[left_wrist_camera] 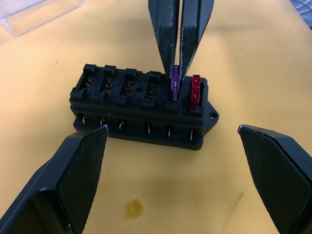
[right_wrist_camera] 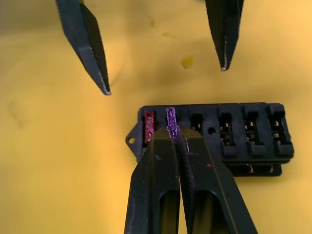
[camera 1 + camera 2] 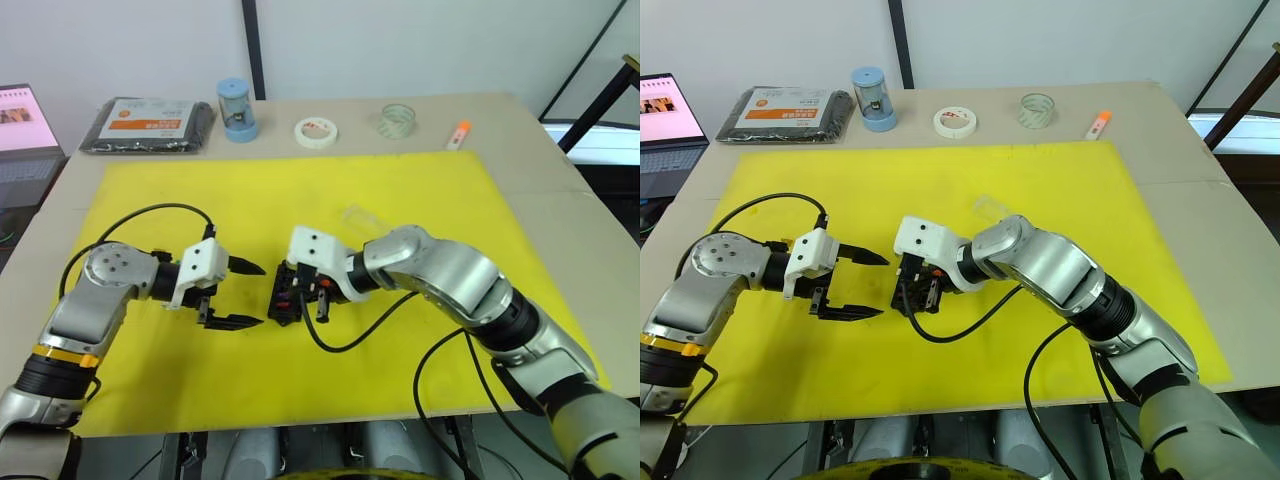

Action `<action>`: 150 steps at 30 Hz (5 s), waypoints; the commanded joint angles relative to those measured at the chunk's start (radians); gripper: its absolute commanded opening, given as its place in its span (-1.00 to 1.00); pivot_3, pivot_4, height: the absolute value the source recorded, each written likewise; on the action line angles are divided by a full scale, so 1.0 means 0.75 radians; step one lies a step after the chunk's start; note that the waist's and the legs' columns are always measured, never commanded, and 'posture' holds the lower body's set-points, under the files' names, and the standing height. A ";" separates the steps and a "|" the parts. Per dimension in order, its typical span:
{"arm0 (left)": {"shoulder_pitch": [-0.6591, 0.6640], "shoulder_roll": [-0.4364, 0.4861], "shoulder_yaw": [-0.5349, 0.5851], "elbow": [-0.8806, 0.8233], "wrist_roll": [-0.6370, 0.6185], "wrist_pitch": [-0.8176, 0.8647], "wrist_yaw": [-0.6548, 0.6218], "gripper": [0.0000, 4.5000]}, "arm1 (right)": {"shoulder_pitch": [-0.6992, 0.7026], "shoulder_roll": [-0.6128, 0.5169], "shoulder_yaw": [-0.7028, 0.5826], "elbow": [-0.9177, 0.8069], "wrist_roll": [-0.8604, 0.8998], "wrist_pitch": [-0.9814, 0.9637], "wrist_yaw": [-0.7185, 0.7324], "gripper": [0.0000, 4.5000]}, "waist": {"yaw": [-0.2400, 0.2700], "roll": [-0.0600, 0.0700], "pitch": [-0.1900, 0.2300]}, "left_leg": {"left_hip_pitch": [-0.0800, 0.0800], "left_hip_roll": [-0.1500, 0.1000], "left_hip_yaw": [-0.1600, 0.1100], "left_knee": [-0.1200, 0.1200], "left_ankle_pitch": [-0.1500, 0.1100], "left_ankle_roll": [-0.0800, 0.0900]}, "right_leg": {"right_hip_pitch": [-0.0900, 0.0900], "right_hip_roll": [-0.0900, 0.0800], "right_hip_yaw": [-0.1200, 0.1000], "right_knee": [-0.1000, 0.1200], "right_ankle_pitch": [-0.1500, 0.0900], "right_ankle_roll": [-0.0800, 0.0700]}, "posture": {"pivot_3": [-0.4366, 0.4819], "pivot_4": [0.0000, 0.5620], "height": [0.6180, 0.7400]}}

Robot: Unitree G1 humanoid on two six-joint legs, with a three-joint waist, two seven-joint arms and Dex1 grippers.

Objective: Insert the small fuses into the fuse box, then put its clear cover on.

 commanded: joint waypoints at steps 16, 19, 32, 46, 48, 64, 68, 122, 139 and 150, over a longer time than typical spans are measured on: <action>0.008 -0.008 0.003 -0.053 0.000 -0.011 0.020 0.99 | -0.015 -0.012 0.017 -0.015 -0.046 -0.028 0.061 -1.00 | 0.000 0.000 0.000 | 0.001 0.000 0.000 0.000 0.000 0.000 | 0.001 0.000 0.000 0.000 0.000 0.000 | -0.05 -0.47 1.00; 0.011 -0.011 0.001 -0.053 0.000 -0.012 0.023 0.99 | -0.031 0.000 -0.008 -0.013 -0.033 -0.015 0.063 -1.00 | 0.000 0.000 0.000 | 0.001 0.000 0.000 0.000 0.000 0.000 | 0.001 0.000 0.000 0.000 0.000 0.000 | -0.05 -0.47 1.00; 0.019 -0.018 0.001 -0.062 -0.001 -0.006 0.041 0.99 | -0.039 0.000 -0.011 -0.017 -0.038 0.005 0.068 -1.00 | 0.000 0.000 0.000 | 0.001 0.000 0.000 0.000 0.001 -0.001 | 0.001 0.000 0.000 0.000 0.000 0.000 | -0.05 -0.47 1.00; 0.022 -0.026 -0.001 -0.061 0.004 -0.005 0.057 0.99 | 0.000 -0.011 0.087 0.007 -0.102 -0.036 0.053 -1.00 | 0.000 0.000 0.000 | 0.001 0.000 0.000 0.000 0.000 -0.001 | 0.001 0.000 0.000 0.000 0.000 0.000 | -0.05 -0.47 1.00; 0.020 -0.030 -0.001 -0.062 0.005 -0.003 0.060 0.99 | 0.005 -0.010 0.105 0.010 -0.111 -0.042 0.055 -1.00 | 0.000 0.000 0.000 | 0.001 0.000 0.000 0.000 0.001 -0.001 | 0.001 0.000 0.000 0.000 0.000 0.000 | -0.05 -0.47 1.00; 0.041 -0.026 0.014 -0.082 0.006 0.009 0.072 0.99 | -0.007 -0.019 0.123 0.067 -0.180 -0.127 0.107 -1.00 | -0.002 0.000 0.000 | 0.003 0.000 0.000 0.000 0.000 0.000 | 0.003 0.001 0.000 0.000 0.000 0.000 | -0.05 -0.47 1.00; 0.042 -0.022 0.016 -0.076 0.009 0.003 0.070 0.99 | -0.013 -0.018 0.100 0.068 -0.178 -0.136 0.119 -1.00 | -0.001 0.000 0.000 | 0.003 0.000 0.000 0.000 0.000 0.000 | 0.003 0.001 0.000 0.000 0.000 0.000 | -0.05 -0.47 1.00; 0.043 -0.020 0.025 -0.075 0.013 0.014 0.076 1.00 | 0.110 -0.030 0.063 0.139 -0.231 -0.342 0.200 -0.99 | 0.000 0.000 0.000 | 0.004 0.000 -0.001 0.001 0.001 -0.001 | 0.004 0.000 0.000 0.000 0.000 0.000 | -0.05 -0.47 1.00; 0.025 0.021 0.087 -0.080 -0.044 0.082 0.073 1.00 | 0.063 -0.015 -0.242 -0.021 -0.028 -0.340 0.274 -0.99 | 0.001 0.000 0.000 | 0.002 0.000 -0.001 0.001 0.001 -0.003 | 0.003 0.001 0.000 0.000 0.000 0.000 | -0.05 -0.47 1.00; 0.192 0.331 0.424 -0.128 -0.269 0.399 0.003 1.00 | 0.285 -0.438 -0.502 -0.064 0.000 -0.679 0.530 -0.82 | 0.001 0.001 0.000 | 0.002 0.000 -0.001 0.001 -0.001 0.001 | 0.003 0.000 0.000 -0.001 0.000 0.000 | -0.05 -0.47 1.00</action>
